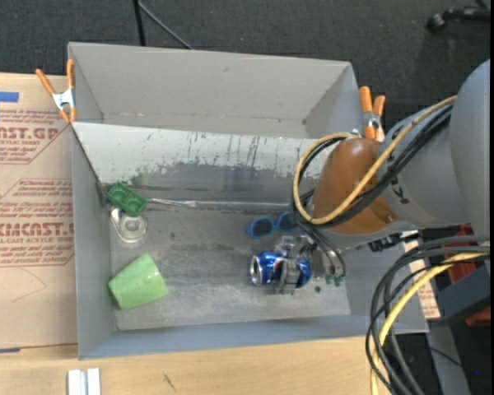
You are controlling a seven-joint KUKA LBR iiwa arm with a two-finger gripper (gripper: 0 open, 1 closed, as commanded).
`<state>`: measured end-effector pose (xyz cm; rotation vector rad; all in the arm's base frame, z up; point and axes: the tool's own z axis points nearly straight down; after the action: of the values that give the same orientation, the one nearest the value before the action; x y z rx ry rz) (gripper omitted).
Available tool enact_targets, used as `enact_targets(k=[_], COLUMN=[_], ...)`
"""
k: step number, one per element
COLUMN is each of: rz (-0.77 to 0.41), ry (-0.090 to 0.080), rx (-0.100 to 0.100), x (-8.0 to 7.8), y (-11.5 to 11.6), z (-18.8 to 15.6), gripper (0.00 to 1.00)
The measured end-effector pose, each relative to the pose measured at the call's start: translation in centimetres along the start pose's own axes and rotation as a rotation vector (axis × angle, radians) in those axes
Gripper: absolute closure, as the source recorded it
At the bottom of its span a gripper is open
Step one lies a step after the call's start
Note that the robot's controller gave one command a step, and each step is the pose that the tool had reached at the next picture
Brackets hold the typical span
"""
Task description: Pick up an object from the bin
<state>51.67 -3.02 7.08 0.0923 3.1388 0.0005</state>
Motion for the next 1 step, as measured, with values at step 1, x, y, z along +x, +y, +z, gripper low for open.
enact_targets(k=[1], rz=[0.033], ry=[-0.007], rx=[-0.001], x=[0.56], y=[1.20], z=[-12.70], gripper=[1.00])
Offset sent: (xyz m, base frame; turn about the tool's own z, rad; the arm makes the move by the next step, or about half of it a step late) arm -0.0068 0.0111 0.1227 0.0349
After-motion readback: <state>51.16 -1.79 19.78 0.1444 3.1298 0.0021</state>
